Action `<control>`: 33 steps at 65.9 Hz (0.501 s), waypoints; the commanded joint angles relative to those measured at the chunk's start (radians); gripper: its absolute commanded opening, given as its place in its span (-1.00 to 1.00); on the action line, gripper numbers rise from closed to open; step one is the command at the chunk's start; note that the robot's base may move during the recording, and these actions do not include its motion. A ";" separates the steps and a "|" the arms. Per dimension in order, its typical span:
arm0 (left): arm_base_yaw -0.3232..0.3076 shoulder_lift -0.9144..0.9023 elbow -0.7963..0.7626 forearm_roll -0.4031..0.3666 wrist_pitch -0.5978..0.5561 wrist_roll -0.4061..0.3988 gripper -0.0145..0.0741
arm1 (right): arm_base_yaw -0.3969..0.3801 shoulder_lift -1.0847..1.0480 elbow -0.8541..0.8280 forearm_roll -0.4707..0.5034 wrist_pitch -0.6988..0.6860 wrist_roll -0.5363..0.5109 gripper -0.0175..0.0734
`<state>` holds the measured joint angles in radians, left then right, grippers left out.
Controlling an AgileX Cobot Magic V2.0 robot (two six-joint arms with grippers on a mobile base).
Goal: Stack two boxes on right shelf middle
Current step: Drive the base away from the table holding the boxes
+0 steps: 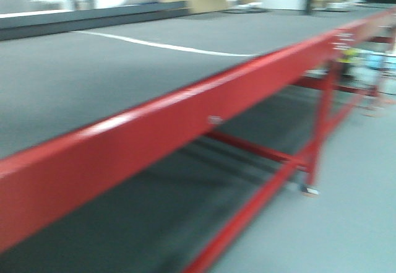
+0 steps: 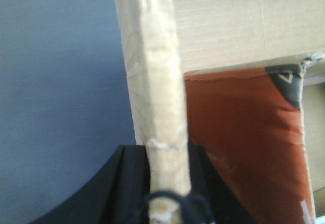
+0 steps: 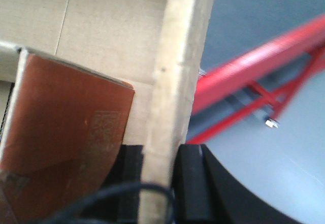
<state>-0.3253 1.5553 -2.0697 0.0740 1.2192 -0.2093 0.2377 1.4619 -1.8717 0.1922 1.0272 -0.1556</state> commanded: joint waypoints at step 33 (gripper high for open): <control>0.002 -0.013 -0.008 -0.015 -0.014 -0.007 -0.92 | -0.006 -0.008 -0.015 -0.035 -0.078 -0.010 -0.95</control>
<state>-0.3253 1.5553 -2.0697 0.0740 1.2192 -0.2093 0.2377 1.4619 -1.8717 0.1922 1.0272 -0.1556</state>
